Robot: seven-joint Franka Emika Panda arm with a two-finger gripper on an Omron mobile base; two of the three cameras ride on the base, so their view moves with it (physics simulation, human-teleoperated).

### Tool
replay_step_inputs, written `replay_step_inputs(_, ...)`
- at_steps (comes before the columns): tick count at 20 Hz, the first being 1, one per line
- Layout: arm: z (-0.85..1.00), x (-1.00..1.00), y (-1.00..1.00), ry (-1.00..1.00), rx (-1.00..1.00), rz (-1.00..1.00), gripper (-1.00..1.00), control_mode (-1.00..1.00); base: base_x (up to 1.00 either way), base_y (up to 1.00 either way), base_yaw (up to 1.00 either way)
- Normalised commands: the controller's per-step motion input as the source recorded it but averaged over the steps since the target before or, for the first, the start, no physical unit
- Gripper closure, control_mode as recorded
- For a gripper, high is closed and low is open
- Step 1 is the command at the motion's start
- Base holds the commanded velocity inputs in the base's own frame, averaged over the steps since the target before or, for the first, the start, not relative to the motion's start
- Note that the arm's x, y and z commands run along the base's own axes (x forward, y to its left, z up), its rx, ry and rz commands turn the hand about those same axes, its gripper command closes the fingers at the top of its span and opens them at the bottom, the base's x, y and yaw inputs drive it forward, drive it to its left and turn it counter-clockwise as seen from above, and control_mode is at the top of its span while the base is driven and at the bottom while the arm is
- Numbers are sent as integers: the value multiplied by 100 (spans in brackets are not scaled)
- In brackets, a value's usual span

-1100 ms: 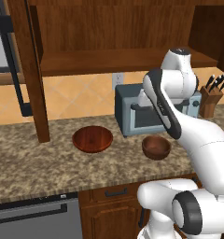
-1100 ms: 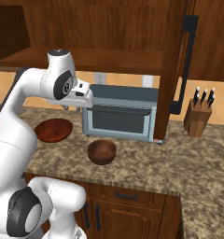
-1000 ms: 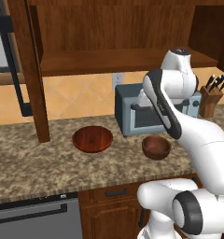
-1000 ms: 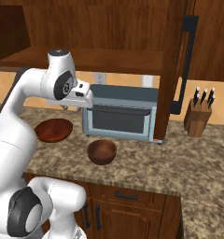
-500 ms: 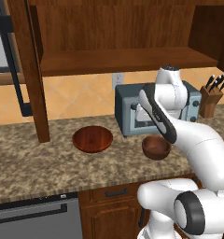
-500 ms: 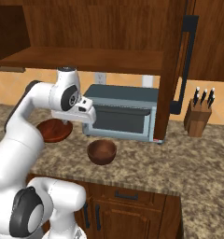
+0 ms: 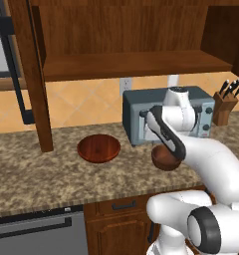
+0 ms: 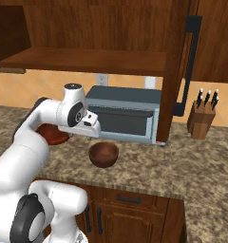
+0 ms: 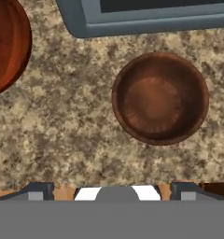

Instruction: Pick up the bowls on the counter and stack them on top of one another in the open cabinet. Place the smaller bowl on top of the larger bowl.

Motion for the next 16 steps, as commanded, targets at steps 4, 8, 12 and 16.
replay_step_inputs(4, -95, 54, -6, 6, -3, 0, -100, -100, 0, 0, 0)
replay_step_inputs(8, -63, 60, 0, 0, -1, 0, -100, -100, 0, 0, 0)
replay_step_inputs(12, -39, 71, 24, 0, -13, 0, -100, -100, 0, 0, 0)
replay_step_inputs(16, -46, 34, -4, 0, -4, 0, -100, -100, 0, 0, 0)
